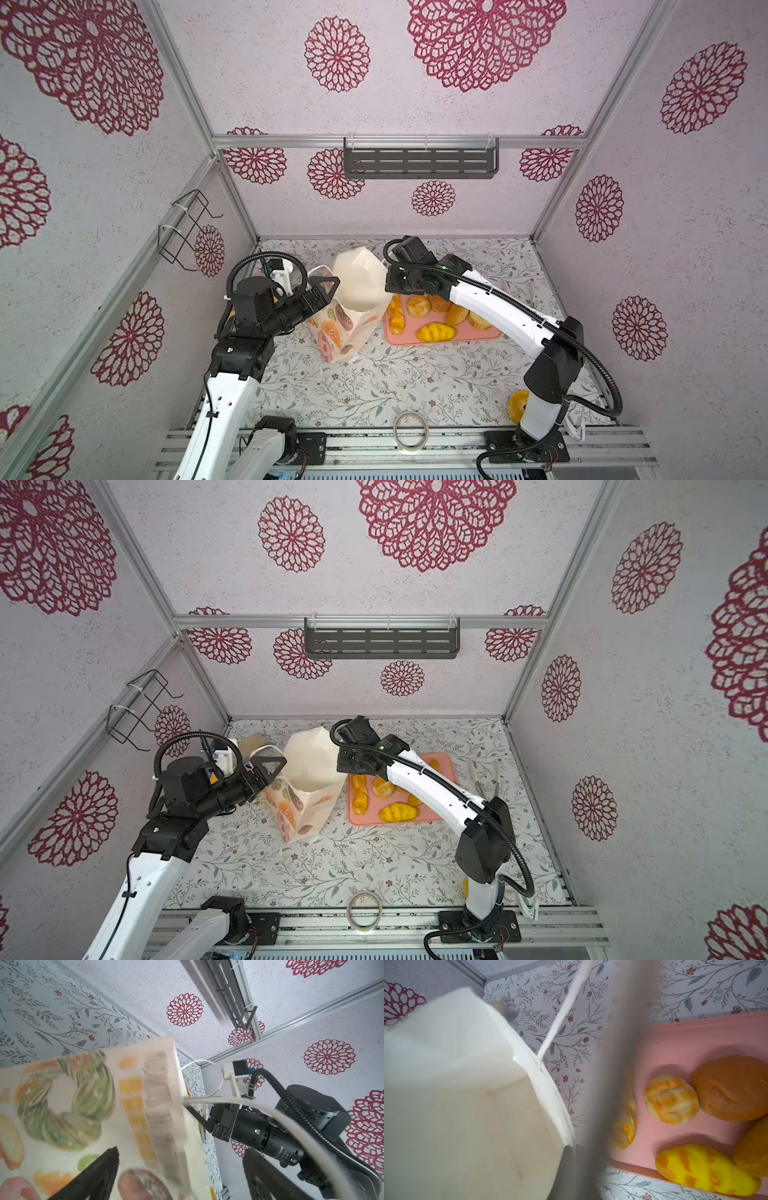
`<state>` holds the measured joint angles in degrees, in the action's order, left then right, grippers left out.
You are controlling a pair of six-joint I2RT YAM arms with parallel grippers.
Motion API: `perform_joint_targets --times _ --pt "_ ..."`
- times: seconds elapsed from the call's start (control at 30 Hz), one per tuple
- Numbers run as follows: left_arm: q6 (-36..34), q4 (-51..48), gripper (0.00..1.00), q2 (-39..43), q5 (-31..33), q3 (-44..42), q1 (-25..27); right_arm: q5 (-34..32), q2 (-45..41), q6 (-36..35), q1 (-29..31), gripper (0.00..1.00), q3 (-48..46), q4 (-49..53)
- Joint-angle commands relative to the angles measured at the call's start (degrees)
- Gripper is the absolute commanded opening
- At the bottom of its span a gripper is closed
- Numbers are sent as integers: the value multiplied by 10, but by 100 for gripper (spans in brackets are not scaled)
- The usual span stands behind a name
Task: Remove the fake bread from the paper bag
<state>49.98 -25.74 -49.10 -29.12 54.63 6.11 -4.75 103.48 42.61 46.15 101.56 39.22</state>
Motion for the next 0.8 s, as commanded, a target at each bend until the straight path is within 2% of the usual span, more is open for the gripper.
perform_joint_targets --times 0.0,0.23,0.37,0.63,0.7,0.77 --pt "7 32 97 0 -8 16 0 1 -33 -5 -3 0 4 -27" --pt "-19 19 97 -7 -16 22 0 -12 -32 -11 0 0 35 -18" --pt "-39 13 97 -2 0 22 1 -14 8 -32 -1 0 105 23" --pt "-71 -32 97 27 90 14 0 -11 56 -50 7 0 160 28" --pt "-82 -43 97 38 103 14 0 6 61 -53 10 13 157 19" --pt "-95 -62 97 45 111 20 0 13 63 -53 14 41 158 18"
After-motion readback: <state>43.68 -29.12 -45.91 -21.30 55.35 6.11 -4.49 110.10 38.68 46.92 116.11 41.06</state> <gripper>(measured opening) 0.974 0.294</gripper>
